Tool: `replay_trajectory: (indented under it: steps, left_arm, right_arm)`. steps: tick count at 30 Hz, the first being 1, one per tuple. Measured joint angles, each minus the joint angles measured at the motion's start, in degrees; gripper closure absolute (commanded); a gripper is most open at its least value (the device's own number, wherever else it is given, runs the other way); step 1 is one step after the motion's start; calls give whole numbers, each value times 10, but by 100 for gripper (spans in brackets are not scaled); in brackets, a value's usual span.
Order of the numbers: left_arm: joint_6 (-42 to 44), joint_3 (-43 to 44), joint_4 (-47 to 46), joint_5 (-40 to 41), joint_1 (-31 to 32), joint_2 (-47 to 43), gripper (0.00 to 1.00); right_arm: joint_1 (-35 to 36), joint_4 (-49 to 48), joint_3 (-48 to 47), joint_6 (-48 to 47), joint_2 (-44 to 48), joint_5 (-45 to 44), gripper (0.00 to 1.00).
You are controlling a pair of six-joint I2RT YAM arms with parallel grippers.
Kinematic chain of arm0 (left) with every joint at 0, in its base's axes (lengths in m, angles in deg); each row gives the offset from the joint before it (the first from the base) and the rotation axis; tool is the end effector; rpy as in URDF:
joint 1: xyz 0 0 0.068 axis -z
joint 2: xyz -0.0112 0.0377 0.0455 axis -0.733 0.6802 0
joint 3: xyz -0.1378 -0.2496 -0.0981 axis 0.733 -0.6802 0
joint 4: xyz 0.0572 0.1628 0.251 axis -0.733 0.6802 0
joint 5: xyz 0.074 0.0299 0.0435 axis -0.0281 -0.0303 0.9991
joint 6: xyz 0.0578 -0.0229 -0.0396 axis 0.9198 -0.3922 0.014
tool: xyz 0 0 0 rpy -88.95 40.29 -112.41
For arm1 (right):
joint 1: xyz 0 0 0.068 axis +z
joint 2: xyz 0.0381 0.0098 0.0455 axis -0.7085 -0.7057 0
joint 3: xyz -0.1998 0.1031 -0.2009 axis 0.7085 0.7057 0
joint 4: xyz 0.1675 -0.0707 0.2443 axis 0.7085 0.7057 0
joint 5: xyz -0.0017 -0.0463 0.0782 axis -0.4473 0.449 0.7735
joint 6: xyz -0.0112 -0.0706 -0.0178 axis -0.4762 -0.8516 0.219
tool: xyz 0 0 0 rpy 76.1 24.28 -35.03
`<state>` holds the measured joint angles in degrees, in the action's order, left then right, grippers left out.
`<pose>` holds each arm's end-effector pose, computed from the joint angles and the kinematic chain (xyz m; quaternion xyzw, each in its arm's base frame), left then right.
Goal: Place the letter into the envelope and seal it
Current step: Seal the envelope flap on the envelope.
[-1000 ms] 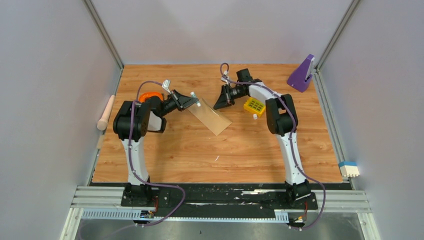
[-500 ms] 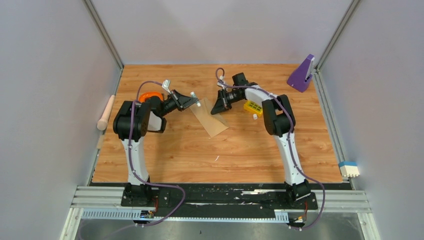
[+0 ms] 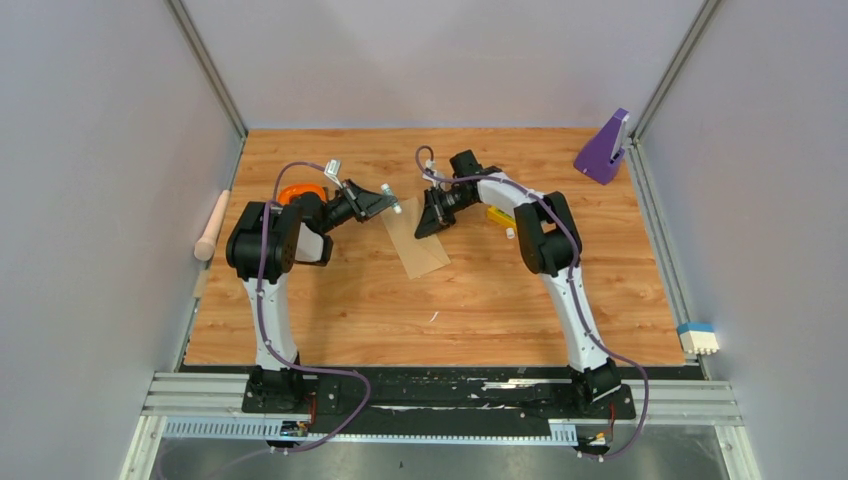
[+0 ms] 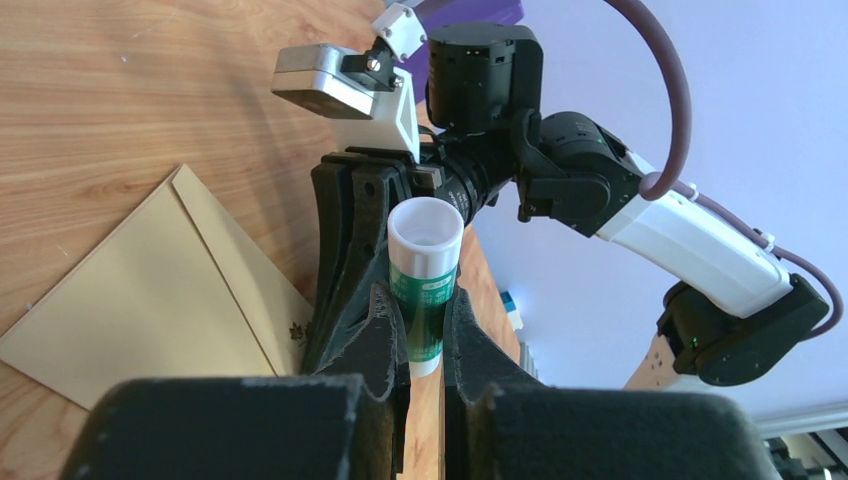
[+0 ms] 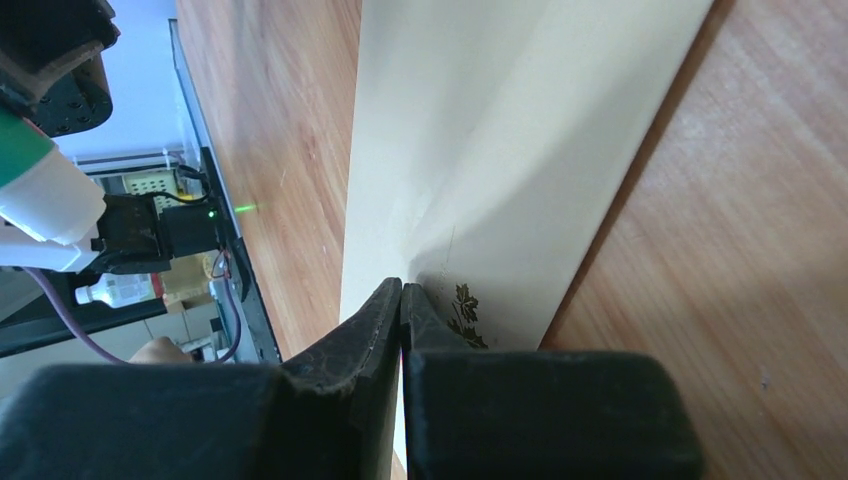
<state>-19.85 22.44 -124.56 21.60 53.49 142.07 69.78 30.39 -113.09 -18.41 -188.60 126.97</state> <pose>0.4239 -0.0937 0.1139 -0.0655 0.6736 -0.6423 0.3598 0.5082 0.2903 0.0798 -0.2126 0.8387 0.5002 0.0345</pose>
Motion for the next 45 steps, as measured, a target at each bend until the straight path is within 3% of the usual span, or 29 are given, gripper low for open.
replay_trajectory:
  steps: [45]
  left_arm:
    - [-38, 0, -28, -7, 24, 40, 100]
  right_arm:
    - [7, 37, -49, 14, -22, -16, 95]
